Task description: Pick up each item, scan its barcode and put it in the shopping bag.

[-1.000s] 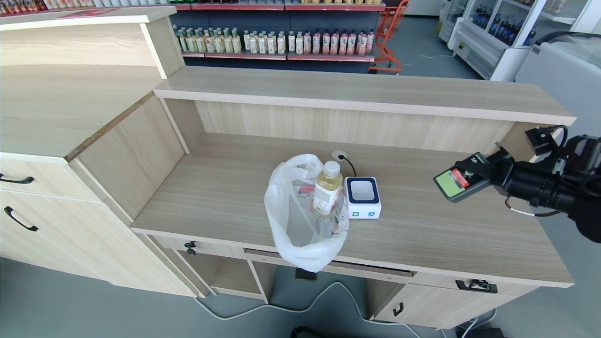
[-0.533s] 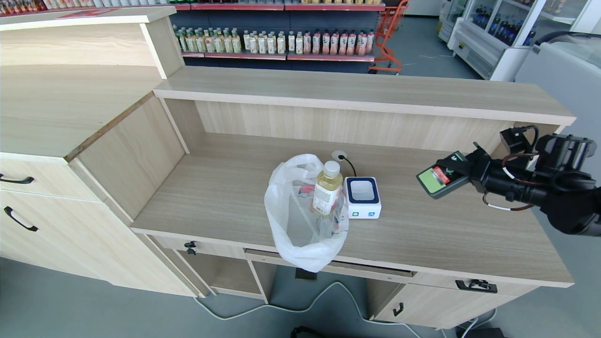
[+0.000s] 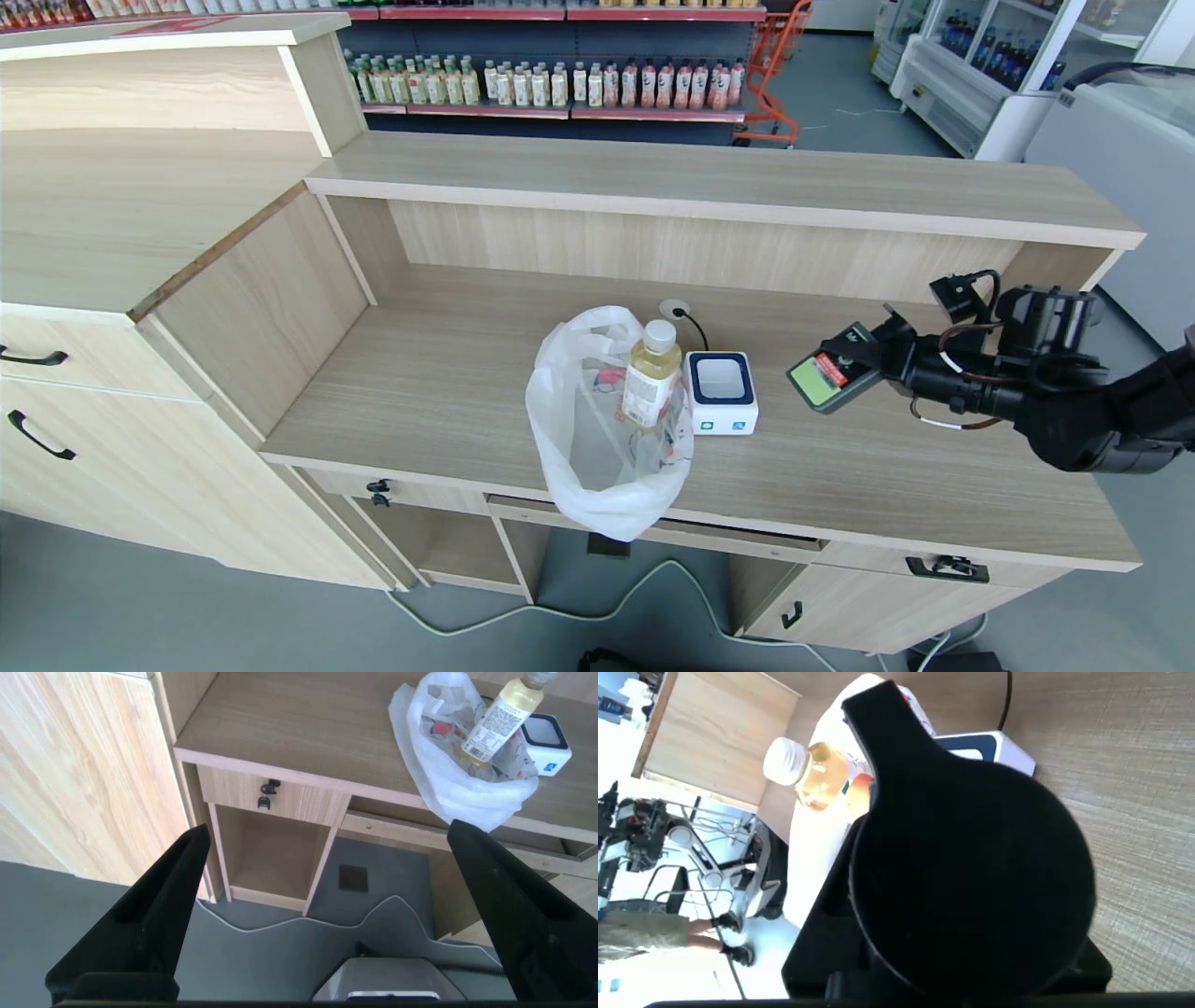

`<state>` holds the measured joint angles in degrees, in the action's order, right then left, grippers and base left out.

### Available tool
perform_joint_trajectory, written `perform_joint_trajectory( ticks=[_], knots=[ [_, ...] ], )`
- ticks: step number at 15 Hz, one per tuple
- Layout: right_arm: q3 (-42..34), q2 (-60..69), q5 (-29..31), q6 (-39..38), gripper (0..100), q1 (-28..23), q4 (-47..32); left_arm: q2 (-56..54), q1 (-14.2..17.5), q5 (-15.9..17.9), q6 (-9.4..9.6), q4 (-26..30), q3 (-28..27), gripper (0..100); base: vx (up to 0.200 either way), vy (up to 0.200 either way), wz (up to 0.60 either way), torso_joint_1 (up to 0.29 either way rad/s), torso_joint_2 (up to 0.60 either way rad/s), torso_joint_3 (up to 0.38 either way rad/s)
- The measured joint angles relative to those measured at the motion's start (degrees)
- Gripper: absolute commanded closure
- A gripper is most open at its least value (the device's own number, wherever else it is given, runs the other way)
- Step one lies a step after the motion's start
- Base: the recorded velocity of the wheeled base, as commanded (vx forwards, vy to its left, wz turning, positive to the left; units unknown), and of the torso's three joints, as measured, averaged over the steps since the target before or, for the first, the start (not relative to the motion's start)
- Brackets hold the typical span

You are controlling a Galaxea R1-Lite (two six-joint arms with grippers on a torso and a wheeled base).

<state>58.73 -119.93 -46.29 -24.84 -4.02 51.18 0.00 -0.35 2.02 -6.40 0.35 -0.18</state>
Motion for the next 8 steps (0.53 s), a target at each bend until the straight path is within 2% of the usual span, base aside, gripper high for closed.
perform_joint_trajectory(
  ticks=[8],
  knots=[
    [3.6, -3.3, 0.7, 2.4, 100, 3.2, 1.5, 0.0, 0.0, 0.0, 0.02, 0.0, 0.0, 0, 0.000, 0.000, 0.00, 0.000, 0.00, 0.000]
  ],
)
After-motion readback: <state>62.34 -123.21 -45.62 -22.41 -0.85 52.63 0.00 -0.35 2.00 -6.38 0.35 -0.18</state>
